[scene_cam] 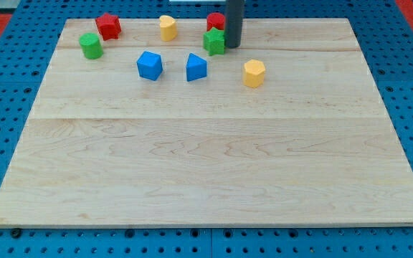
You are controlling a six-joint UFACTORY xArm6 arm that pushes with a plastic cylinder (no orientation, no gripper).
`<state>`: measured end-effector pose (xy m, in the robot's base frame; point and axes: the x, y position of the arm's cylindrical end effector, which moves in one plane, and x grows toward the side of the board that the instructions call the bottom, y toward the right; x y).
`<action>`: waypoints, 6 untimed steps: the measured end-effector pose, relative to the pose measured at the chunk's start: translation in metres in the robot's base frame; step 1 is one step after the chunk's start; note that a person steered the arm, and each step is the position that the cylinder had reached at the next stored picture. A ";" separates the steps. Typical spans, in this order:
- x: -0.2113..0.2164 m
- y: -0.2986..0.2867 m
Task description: Point at the yellow hexagon
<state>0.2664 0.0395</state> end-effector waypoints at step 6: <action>0.028 0.042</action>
